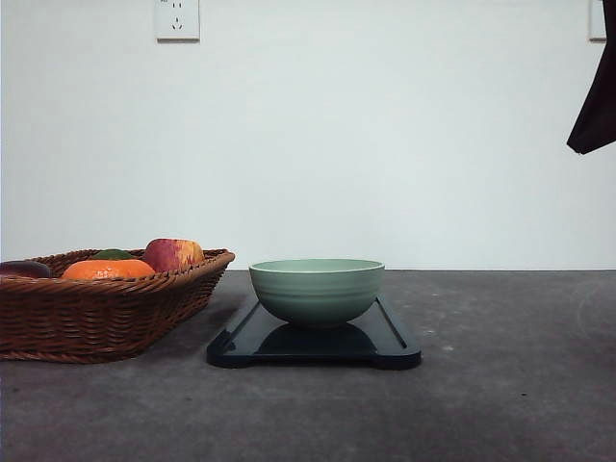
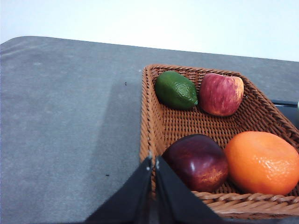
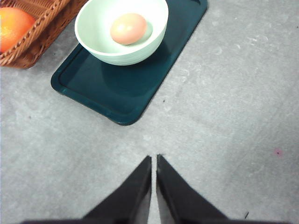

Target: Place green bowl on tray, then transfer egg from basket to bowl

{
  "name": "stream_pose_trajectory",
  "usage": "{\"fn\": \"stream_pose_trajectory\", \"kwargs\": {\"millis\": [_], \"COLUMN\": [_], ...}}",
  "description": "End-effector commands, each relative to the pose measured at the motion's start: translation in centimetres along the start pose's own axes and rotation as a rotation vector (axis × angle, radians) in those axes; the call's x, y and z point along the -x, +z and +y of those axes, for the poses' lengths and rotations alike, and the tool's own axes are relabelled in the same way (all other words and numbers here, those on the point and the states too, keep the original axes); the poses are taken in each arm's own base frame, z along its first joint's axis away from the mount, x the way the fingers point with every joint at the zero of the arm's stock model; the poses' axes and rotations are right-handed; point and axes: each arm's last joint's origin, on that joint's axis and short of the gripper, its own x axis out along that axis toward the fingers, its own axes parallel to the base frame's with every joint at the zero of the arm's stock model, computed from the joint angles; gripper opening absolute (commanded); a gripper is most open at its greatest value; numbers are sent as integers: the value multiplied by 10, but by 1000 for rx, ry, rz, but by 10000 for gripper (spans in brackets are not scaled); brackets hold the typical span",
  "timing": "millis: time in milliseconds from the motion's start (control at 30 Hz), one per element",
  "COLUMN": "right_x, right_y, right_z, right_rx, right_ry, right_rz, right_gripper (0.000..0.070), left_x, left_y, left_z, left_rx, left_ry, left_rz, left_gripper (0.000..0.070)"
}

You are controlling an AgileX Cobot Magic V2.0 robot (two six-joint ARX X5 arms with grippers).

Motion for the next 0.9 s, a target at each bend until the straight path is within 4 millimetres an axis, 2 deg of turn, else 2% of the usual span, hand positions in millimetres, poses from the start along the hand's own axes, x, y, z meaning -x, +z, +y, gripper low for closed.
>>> {"fn": "stream_pose_trajectory", "kwargs": {"millis": [0, 533, 600, 733, 867], "right_x": [-1, -1, -1, -1, -4], "right_y": [1, 1, 2, 1, -15], "right_z": [1, 1, 1, -3, -13], "right_rx": [9, 10, 73, 143, 157], "right_ry": [5, 4, -4, -55, -97], "right_rz": [-6, -6, -16, -114, -287], "right_gripper": [9, 9, 9, 9, 9], "left_x": [-2, -2, -2, -2, -2], "left_y": [-6, -6, -6, -6, -6], "left_z": [1, 1, 1, 1, 1], "left_rx": [-3, -3, -3, -3, -3], "left_ry": [8, 8, 8, 8, 8], "left_rz": [19, 19, 19, 19, 19], "left_gripper": [0, 0, 0, 0, 0]}}
